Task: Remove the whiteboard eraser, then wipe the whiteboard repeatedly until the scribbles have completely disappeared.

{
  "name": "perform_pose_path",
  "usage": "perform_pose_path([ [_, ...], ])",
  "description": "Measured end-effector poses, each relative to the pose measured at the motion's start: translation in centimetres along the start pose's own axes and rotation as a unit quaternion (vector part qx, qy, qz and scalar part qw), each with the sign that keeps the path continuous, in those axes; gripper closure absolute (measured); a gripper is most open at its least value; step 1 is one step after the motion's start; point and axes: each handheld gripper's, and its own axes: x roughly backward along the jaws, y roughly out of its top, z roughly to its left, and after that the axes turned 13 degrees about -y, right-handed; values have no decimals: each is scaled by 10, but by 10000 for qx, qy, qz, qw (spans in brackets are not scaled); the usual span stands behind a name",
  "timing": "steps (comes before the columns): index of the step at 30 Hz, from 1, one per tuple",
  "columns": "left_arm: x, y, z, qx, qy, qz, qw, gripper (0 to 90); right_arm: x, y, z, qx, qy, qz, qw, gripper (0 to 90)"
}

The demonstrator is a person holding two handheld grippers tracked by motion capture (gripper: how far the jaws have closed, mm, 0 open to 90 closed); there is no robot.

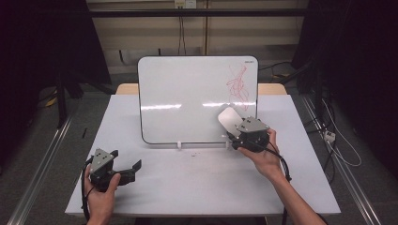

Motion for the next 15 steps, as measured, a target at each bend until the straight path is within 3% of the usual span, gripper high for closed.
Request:
perform_pose_path([
  [3,0,0,1,26,20,18,10000,53,7,2,-4,-78,-54,-154,9998,321],
  [15,1,0,2,15,54,27,10000,54,19,8,-10,-124,-197,-358,9991,321],
])
